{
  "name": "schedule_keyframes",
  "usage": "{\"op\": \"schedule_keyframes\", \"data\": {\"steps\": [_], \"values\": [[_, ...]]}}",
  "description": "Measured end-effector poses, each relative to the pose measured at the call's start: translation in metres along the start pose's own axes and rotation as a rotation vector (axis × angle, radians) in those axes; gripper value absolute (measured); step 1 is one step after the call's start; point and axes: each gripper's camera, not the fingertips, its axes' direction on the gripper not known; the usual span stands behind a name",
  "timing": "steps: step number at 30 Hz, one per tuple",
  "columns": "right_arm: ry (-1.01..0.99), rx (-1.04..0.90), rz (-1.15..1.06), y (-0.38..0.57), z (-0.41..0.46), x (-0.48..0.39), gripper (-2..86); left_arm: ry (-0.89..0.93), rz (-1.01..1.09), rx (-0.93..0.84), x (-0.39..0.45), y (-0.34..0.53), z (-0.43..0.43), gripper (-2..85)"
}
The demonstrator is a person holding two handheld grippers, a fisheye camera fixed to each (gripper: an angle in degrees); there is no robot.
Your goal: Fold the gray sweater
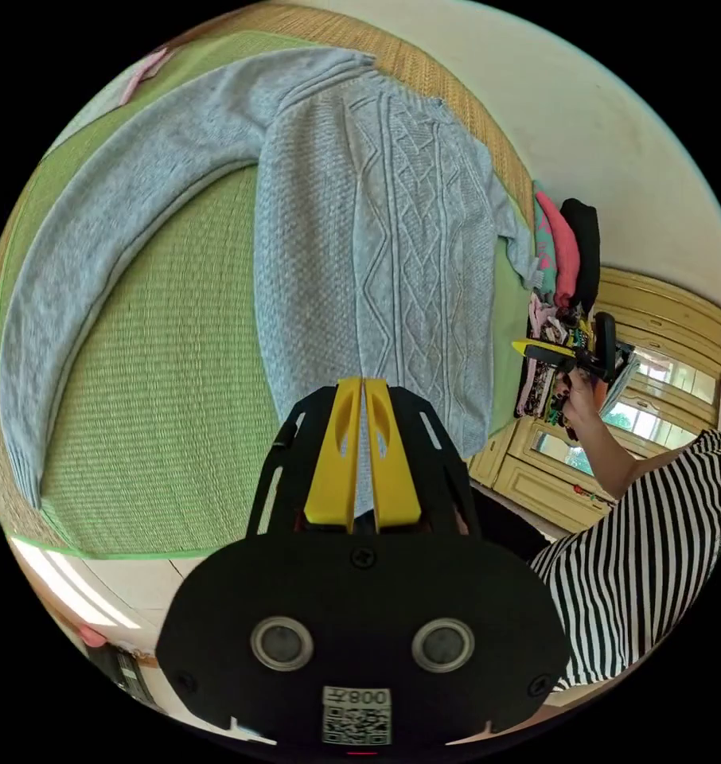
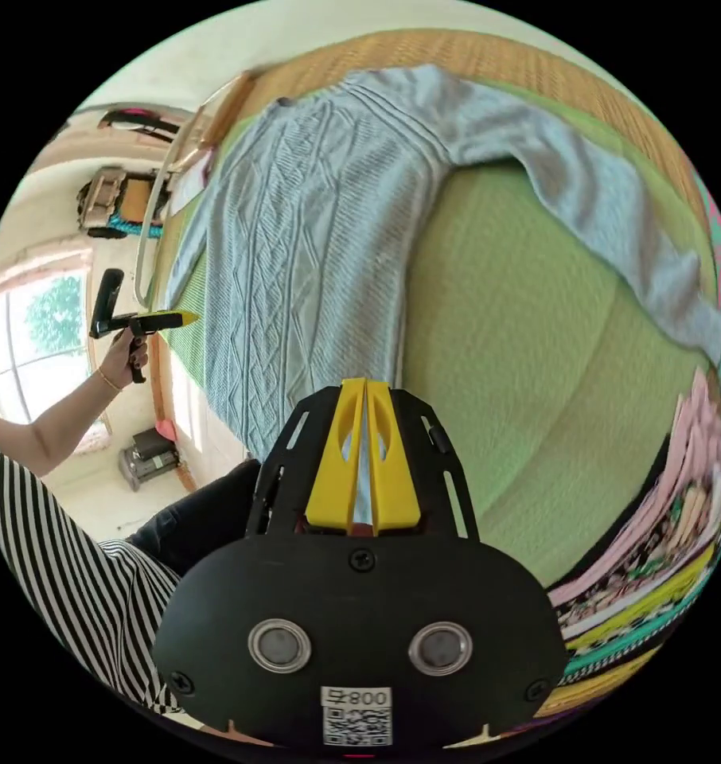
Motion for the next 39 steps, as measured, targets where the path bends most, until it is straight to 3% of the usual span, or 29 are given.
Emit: {"op": "schedule_keyframes", "data": {"steps": [4, 6, 9, 15, 18, 20, 23, 29, 35, 39], "values": [[0.238, -0.179, -0.199, -0.036, 0.048, -0.032, 0.2, -0.141, 0.092, -0.018, 0.031, -0.025, -0.009, 0.2], [0.29, -0.098, -0.284, -0.02, 0.042, -0.041, 0.2, -0.231, 0.117, -0.092, 0.042, -0.027, -0.005, 0.2], [0.385, -0.132, -0.329, 0.001, 0.037, -0.037, 0.1, -0.258, 0.202, -0.084, 0.059, -0.017, -0.02, 0.1], [0.201, -0.069, -0.101, 0.005, -0.005, 0.001, 0.1, -0.151, 0.094, -0.066, 0.071, 0.001, -0.062, 0.1], [0.236, 0.039, -0.102, -0.001, -0.031, -0.002, 0.1, -0.088, 0.093, 0.066, 0.082, 0.007, -0.098, 0.1], [0.255, 0.096, -0.095, -0.009, -0.038, 0.002, 0.0, -0.154, 0.062, 0.12, 0.086, 0.005, -0.12, 0.2], [0.293, 0.039, -0.092, -0.025, -0.017, 0.015, 0.0, -0.227, 0.042, 0.073, 0.085, -0.002, -0.128, 0.2], [0.357, 0.064, -0.102, 0.005, -0.015, 0.017, 0.2, -0.097, 0.011, 0.092, 0.086, 0.014, -0.159, 0.2], [0.322, 0.297, 0.3, 0.088, -0.077, 0.101, 0.8, 0.037, 0.077, 0.247, 0.119, 0.026, -0.203, 0.3], [0.284, 0.449, 0.651, 0.168, -0.115, 0.198, 4.9, 0.082, 0.189, 0.223, 0.15, 0.015, -0.209, 0.6]]}}
